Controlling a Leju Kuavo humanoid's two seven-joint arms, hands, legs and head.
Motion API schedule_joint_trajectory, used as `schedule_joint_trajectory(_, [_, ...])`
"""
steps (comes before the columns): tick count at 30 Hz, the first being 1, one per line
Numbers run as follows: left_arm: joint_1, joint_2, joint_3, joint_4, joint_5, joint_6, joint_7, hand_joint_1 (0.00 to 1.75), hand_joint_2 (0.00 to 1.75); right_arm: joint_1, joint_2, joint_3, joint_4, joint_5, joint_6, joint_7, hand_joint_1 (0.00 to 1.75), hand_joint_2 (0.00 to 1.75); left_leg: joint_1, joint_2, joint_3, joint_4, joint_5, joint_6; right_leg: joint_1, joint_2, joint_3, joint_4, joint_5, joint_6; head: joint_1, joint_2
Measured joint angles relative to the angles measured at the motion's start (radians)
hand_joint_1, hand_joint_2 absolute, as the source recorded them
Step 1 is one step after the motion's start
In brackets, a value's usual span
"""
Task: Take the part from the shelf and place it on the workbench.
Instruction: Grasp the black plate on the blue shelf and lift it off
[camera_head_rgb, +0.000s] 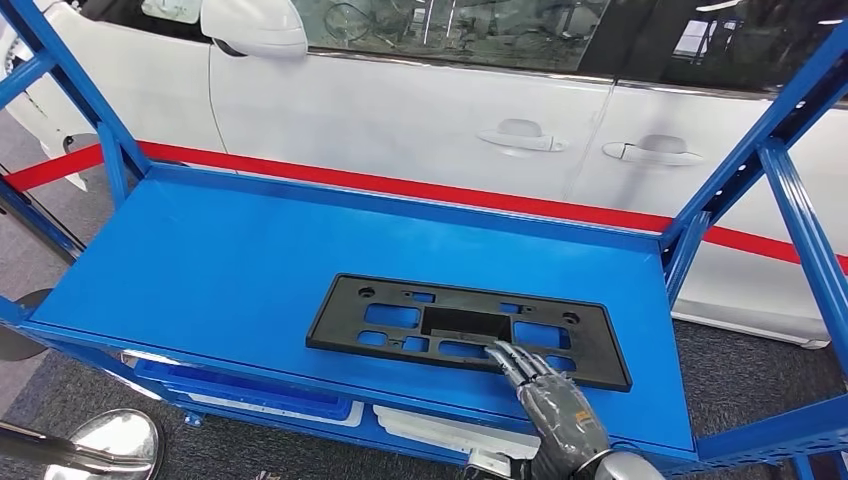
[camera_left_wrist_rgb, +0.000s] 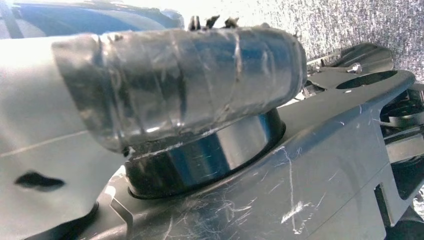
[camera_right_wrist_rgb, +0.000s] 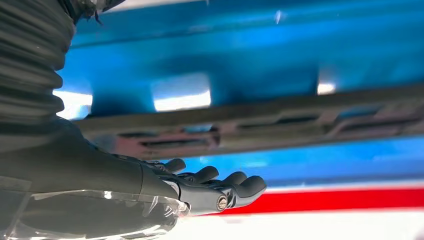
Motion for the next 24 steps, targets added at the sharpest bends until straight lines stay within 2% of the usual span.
schedule_joint_trajectory(11, [-0.001, 0.0, -0.021, 0.0, 0.004, 0.001, 0.0, 0.0, 0.0, 0.009, 0.001, -0.067, 0.07, 0.061, -0.094, -0.05, 0.0, 1.75, 0.002, 0.0, 0.002, -0.002, 0.001, -0.002, 0.001, 0.0, 0.0, 0.002, 0.0, 0.0, 0.0, 0.0])
schedule_joint_trajectory(24, [-0.001, 0.0, -0.025, 0.0, 0.003, 0.001, -0.001, 0.0, 0.0, 0.008, 0.028, -0.094, 0.119, 0.071, -0.078, -0.06, 0.0, 1.75, 0.002, 0.0, 0.001, -0.003, 0.002, -0.002, 0.001, 0.0, 0.0, 0.002, 0.0, 0.0, 0.0, 0.0])
